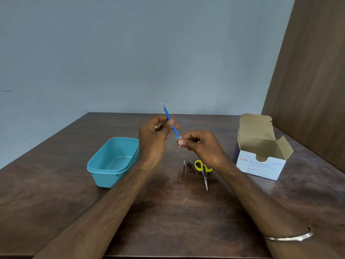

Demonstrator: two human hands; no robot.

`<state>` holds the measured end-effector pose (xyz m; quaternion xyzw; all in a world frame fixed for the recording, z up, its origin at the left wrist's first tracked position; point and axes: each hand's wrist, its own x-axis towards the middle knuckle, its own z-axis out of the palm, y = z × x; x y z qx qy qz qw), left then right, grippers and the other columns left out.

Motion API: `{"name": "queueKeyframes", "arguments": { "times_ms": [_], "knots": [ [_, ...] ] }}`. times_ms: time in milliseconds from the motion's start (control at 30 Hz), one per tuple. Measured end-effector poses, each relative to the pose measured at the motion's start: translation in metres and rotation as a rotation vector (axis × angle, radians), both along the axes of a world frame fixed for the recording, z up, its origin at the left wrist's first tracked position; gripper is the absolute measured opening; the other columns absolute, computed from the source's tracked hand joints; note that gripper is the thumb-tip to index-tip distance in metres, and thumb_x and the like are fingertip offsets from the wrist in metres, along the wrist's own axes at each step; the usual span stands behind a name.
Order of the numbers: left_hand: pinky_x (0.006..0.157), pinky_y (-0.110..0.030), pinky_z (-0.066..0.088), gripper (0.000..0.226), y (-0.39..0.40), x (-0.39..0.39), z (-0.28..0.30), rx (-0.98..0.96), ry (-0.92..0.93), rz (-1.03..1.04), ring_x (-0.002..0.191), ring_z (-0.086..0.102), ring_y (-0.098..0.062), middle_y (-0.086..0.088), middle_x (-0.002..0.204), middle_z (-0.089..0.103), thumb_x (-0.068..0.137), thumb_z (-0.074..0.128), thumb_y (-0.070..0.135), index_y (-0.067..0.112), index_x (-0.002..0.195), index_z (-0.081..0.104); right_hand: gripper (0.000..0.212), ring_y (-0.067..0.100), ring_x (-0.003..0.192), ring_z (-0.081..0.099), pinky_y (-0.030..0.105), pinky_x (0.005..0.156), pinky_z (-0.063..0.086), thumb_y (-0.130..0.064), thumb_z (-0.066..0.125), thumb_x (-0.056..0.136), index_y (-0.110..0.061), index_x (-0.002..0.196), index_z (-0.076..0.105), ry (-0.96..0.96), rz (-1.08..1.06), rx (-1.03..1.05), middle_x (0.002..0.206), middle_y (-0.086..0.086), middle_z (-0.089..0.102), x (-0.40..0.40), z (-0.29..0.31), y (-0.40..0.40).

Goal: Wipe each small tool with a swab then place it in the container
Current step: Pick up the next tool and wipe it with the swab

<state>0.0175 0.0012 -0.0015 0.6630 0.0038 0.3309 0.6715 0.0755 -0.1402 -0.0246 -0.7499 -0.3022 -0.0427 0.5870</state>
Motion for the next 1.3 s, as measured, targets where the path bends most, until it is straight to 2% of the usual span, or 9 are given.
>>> {"name": "queueKeyframes", "arguments": {
  "times_ms": [100, 200, 300, 500, 733, 867, 1033, 1200, 1300],
  "knots": [
    [0.064, -0.022, 0.054, 0.009, 0.002, 0.000, 0.000, -0.013, -0.040, 0.039, 0.079, 0.070, -0.006, 0.005, 0.082, 0.073, 0.088, 0.070, 0.017, 0.020, 0.096, 0.070, 0.013, 0.001, 0.065, 0.058, 0.017, 0.064, 0.047, -0.016, 0.080, 0.082, -0.028, 0.079, 0.077, -0.011, -0.067, 0.063, 0.076, -0.012, 0.074, 0.001, 0.001, 0.000],
    [0.068, -0.032, 0.054, 0.010, 0.002, 0.004, -0.007, 0.139, -0.006, 0.084, 0.067, 0.065, -0.007, 0.006, 0.072, 0.073, 0.081, 0.077, 0.024, 0.032, 0.083, 0.071, 0.009, 0.006, 0.060, 0.049, 0.024, 0.057, 0.044, -0.016, 0.078, 0.083, -0.025, 0.085, 0.078, 0.056, -0.167, 0.220, 0.079, 0.000, 0.072, 0.000, 0.008, -0.003],
    [0.070, -0.036, 0.057, 0.013, -0.003, 0.006, -0.014, 0.269, 0.040, 0.072, 0.069, 0.068, -0.009, 0.008, 0.072, 0.073, 0.075, 0.081, 0.033, 0.032, 0.087, 0.075, 0.005, 0.009, 0.059, 0.050, 0.030, 0.056, 0.047, -0.016, 0.076, 0.086, -0.021, 0.085, 0.078, 0.163, -0.185, 0.350, 0.076, 0.001, 0.068, 0.000, 0.011, -0.009],
    [0.063, -0.028, 0.052, 0.018, -0.010, 0.002, -0.017, 0.419, 0.074, 0.107, 0.063, 0.065, -0.005, 0.012, 0.065, 0.068, 0.074, 0.082, 0.030, 0.028, 0.090, 0.075, 0.007, 0.012, 0.066, 0.056, 0.030, 0.056, 0.051, -0.017, 0.074, 0.087, -0.018, 0.091, 0.079, 0.233, -0.123, 0.441, 0.083, -0.002, 0.074, -0.001, 0.010, -0.009],
    [0.065, -0.029, 0.053, 0.020, -0.010, 0.001, -0.015, 0.407, 0.069, 0.127, 0.065, 0.066, -0.009, 0.009, 0.071, 0.070, 0.077, 0.081, 0.027, 0.022, 0.095, 0.076, 0.010, 0.013, 0.067, 0.056, 0.031, 0.056, 0.050, -0.017, 0.074, 0.085, -0.015, 0.094, 0.078, 0.274, -0.080, 0.479, 0.083, -0.003, 0.073, -0.001, 0.011, -0.010],
    [0.065, -0.029, 0.054, 0.017, -0.010, 0.000, -0.015, 0.426, 0.079, 0.118, 0.064, 0.066, -0.007, 0.010, 0.068, 0.070, 0.077, 0.081, 0.028, 0.026, 0.092, 0.076, 0.009, 0.012, 0.067, 0.056, 0.030, 0.057, 0.051, -0.017, 0.073, 0.086, -0.016, 0.094, 0.078, 0.272, -0.066, 0.464, 0.085, -0.002, 0.073, -0.002, 0.010, -0.010],
    [0.062, -0.020, 0.048, 0.013, -0.011, -0.003, -0.015, 0.528, 0.079, 0.085, 0.062, 0.062, -0.001, 0.016, 0.066, 0.067, 0.080, 0.078, 0.026, 0.027, 0.092, 0.076, 0.010, 0.010, 0.065, 0.056, 0.030, 0.057, 0.050, -0.016, 0.071, 0.089, -0.014, 0.095, 0.079, 0.238, -0.048, 0.419, 0.089, 0.002, 0.073, -0.001, 0.009, -0.009],
    [0.072, -0.033, 0.051, 0.015, -0.010, -0.001, -0.015, 0.645, 0.057, 0.152, 0.077, 0.066, -0.013, 0.003, 0.087, 0.076, 0.085, 0.073, 0.022, 0.020, 0.099, 0.077, 0.009, 0.011, 0.062, 0.054, 0.030, 0.056, 0.050, -0.015, 0.071, 0.089, -0.020, 0.087, 0.078, 0.168, -0.088, 0.384, 0.093, 0.004, 0.074, 0.000, 0.009, -0.010],
    [0.067, -0.032, 0.043, 0.016, -0.008, -0.002, -0.014, 0.773, 0.056, 0.234, 0.079, 0.062, -0.017, 0.000, 0.087, 0.073, 0.090, 0.067, 0.025, 0.021, 0.104, 0.076, 0.013, 0.008, 0.059, 0.055, 0.025, 0.053, 0.050, -0.013, 0.072, 0.088, -0.024, 0.083, 0.077, 0.080, -0.156, 0.293, 0.084, -0.002, 0.074, 0.003, 0.011, -0.011]
  ]
}}
